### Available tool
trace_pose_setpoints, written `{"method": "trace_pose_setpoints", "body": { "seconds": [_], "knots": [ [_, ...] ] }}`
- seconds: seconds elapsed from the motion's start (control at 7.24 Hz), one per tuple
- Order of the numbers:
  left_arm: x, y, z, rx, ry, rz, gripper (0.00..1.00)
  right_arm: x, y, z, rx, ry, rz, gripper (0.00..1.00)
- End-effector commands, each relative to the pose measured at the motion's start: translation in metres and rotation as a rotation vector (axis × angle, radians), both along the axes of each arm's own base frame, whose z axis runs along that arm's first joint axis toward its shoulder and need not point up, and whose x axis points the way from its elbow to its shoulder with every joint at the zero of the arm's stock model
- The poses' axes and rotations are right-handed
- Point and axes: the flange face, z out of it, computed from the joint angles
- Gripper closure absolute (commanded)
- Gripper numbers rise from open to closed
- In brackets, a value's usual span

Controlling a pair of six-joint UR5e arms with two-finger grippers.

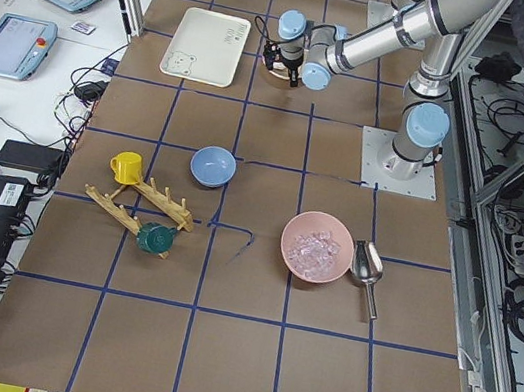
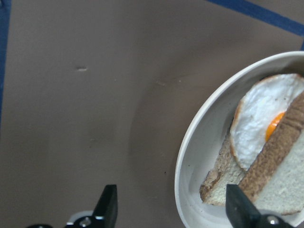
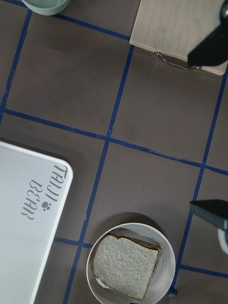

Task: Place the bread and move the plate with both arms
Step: 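Move the left gripper to the plate rim while the right arm withdraws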

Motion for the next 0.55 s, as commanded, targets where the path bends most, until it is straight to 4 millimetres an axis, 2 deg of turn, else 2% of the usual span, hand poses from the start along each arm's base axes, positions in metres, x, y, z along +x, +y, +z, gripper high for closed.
{"method": "trace_pose_setpoints", "body": {
  "seconds": [0.0, 0.14, 0.28, 0.41],
  "knots": [
    [-0.0020, -0.0001, -0.0089, 0.017, 0.000, 0.003, 0.62, -0.0072, -0.0010, -0.0067, 0.006, -0.001, -0.012, 0.00],
    [-0.0027, -0.0007, -0.0117, 0.022, 0.000, 0.002, 0.70, -0.0066, 0.0008, -0.0064, 0.009, 0.001, -0.009, 0.00],
    [-0.0027, -0.0009, -0.0143, 0.026, -0.001, 0.002, 0.83, -0.0058, 0.0016, -0.0056, 0.008, 0.001, -0.009, 0.00],
    [-0.0030, -0.0037, -0.0127, 0.014, 0.001, 0.002, 1.00, -0.0037, 0.0031, 0.0019, -0.007, -0.004, -0.014, 0.00]
  ]
}}
